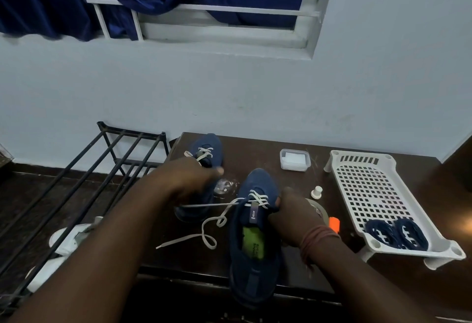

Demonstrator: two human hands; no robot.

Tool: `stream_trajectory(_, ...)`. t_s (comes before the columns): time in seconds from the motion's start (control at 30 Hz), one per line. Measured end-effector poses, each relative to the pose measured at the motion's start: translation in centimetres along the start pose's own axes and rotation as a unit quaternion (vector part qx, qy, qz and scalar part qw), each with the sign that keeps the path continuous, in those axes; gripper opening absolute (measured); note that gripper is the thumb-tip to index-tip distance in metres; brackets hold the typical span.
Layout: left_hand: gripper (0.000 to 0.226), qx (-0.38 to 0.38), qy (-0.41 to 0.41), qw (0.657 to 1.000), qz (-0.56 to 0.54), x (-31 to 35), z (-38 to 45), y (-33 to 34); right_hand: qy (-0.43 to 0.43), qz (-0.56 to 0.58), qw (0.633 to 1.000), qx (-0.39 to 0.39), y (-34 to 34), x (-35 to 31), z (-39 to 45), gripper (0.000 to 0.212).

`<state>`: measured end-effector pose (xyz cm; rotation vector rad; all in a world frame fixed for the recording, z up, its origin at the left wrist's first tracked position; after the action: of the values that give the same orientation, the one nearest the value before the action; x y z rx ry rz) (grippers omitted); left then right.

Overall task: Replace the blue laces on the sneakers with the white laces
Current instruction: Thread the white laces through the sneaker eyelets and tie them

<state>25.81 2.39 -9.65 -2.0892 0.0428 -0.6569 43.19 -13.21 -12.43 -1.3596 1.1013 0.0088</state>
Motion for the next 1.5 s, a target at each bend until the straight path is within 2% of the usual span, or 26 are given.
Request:
stream_trajectory(0.07, 0.059, -0.064, 0.020, 0.994, 0.083, 0.3, -0.7, 1.2, 0.003, 0.005, 1.000, -0.006, 0.2, 0.0, 0.1, 0.027)
stream_trajectory(0.13, 0.053, -0.131, 0.032, 0.990, 0.046, 1.1, -1.5, 2.2, 0.008, 0.012, 1.000, -0.012, 0.3, 0.1, 0.1, 0.026)
stream_trajectory(0.17, 0.051, -0.131, 0.032, 0.991, 0.009, 1.3, -1.4, 2.2, 0.010, 0.017, 1.000, -0.013, 0.3, 0.1, 0.0, 0.026)
stream_trajectory(0.23, 0.052, -0.086, 0.002, 0.996, -0.037, 1.2, -0.6, 1.9, 0.012, 0.027, 0.999, -0.016, 0.3, 0.1, 0.0, 0.027)
stream_trajectory(0.27, 0.052, -0.062, -0.015, 0.998, -0.021, 1.0, -0.2, 1.9, 0.012, 0.031, 0.999, -0.018, 0.4, 0.1, 0.0, 0.027)
stream_trajectory(0.37, 0.045, -0.035, -0.019, 0.991, 0.131, 1.3, 0.3, 3.1, 0.013, 0.038, 0.999, -0.027, 0.5, 0.1, 0.1, 0.026)
stream_trajectory(0.5, 0.037, 0.000, 0.043, 0.955, 0.292, 2.4, 0.7, 5.0, 0.008, 0.041, 0.999, -0.031, 0.5, 0.0, 0.1, 0.027)
stream_trajectory(0.6, 0.032, 0.041, 0.105, 0.944, 0.309, 3.8, 0.4, 5.3, -0.004, 0.041, 0.999, -0.030, 0.6, -0.1, 0.2, 0.028)
stream_trajectory(0.7, 0.024, 0.035, 0.128, 0.941, 0.311, 5.1, -0.4, 5.4, -0.024, 0.061, 0.997, -0.036, 1.0, -0.2, 0.3, 0.025)
stream_trajectory(0.8, 0.030, 0.019, 0.140, 0.951, 0.275, 6.2, -0.9, 4.5, -0.054, 0.111, 0.992, -0.023, 0.9, -0.7, 0.3, 0.014)
stream_trajectory(0.87, 0.034, 0.054, 0.129, 0.978, 0.157, 6.1, -0.6, 2.6, -0.092, 0.151, 0.984, 0.008, 0.1, -1.4, 0.3, 0.009)
stream_trajectory(0.93, 0.043, 0.036, 0.118, 0.992, -0.030, 5.5, -0.7, 1.6, -0.122, 0.193, 0.973, 0.025, -0.8, -2.4, 0.2, 0.007)
stream_trajectory(0.97, 0.044, 0.005, 0.121, 0.984, -0.132, 5.4, -0.9, 1.6, -0.132, 0.225, 0.965, 0.023, -1.1, -3.0, 0.1, 0.007)
stream_trajectory(1.0, 0.042, -0.033, 0.124, 0.961, -0.245, 5.6, -1.1, 1.7, -0.135, 0.273, 0.952, 0.008, -1.1, -3.4, 0.0, 0.006)
stream_trajectory(1.07, 0.035, -0.094, 0.127, 0.896, -0.416, 6.1, -1.5, 1.7, -0.113, 0.407, 0.904, -0.062, -0.3, -4.3, -0.3, 0.007)
stream_trajectory(1.13, 0.026, -0.119, 0.132, 0.853, -0.490, 6.7, -1.7, 1.3, -0.080, 0.525, 0.837, -0.136, 0.7, -5.0, -0.6, 0.024)
stream_trajectory(1.17, 0.022, -0.128, 0.137, 0.834, -0.518, 6.9, -1.7, 1.3, -0.076, 0.548, 0.817, -0.161, 1.0, -5.4, -0.7, 0.032)
stream_trajectory(1.23, 0.022, -0.144, 0.140, 0.790, -0.579, 7.1, -1.8, 1.1, -0.090, 0.544, 0.811, -0.196, 1.1, -5.8, -0.9, 0.041)
stream_trajectory(1.3, 0.025, -0.140, 0.135, 0.751, -0.630, 6.9, -1.7, 0.9, -0.100, 0.531, 0.808, -0.234, 1.1, -5.8, -1.0, 0.041)
stream_trajectory(1.4, 0.032, -0.140, 0.133, 0.718, -0.668, 6.6, -1.5, 0.6, -0.101, 0.518, 0.797, -0.295, 1.3, -5.7, -1.7, 0.041)
stream_trajectory(1.5, 0.037, -0.152, 0.138, 0.691, -0.693, 7.0, -1.8, 0.7, -0.110, 0.514, 0.792, -0.310, 1.6, -6.2, -2.2, 0.036)
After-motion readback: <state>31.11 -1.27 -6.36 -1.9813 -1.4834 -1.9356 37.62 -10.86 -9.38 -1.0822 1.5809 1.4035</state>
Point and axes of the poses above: each hand's wrist, its own z-axis towards the middle knuckle, its own y-axis out of the palm, x = y × z, the point moved 7 cm from there along z, towards the middle knuckle, and after that the axes turned 13 degrees about z, right-handed, at the moved point
